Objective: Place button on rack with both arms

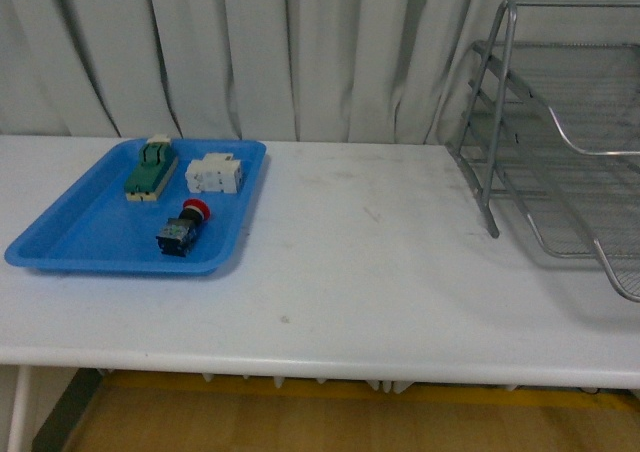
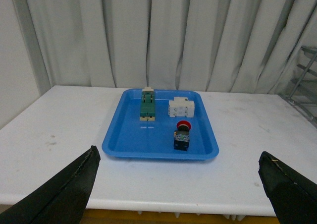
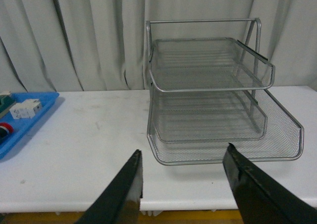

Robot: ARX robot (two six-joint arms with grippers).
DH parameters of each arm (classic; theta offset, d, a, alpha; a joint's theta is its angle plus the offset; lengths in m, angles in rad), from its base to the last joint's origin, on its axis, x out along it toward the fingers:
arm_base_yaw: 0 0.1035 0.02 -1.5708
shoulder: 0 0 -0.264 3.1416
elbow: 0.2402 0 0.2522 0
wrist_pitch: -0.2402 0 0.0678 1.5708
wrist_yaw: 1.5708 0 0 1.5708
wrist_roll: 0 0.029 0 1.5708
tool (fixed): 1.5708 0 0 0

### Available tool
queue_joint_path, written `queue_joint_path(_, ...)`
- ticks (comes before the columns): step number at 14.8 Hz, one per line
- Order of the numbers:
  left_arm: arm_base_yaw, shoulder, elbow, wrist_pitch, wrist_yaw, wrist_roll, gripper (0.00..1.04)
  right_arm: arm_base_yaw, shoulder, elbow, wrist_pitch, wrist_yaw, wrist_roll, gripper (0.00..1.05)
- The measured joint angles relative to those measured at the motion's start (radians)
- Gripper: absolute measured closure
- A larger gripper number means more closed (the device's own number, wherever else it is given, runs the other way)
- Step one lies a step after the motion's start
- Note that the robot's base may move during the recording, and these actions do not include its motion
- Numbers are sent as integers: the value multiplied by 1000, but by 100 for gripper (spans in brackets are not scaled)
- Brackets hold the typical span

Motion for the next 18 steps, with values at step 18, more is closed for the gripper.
queue_joint_path(18,-148,1822,1165,-64,-11,-65,7,0,0,0,0,0,0,6)
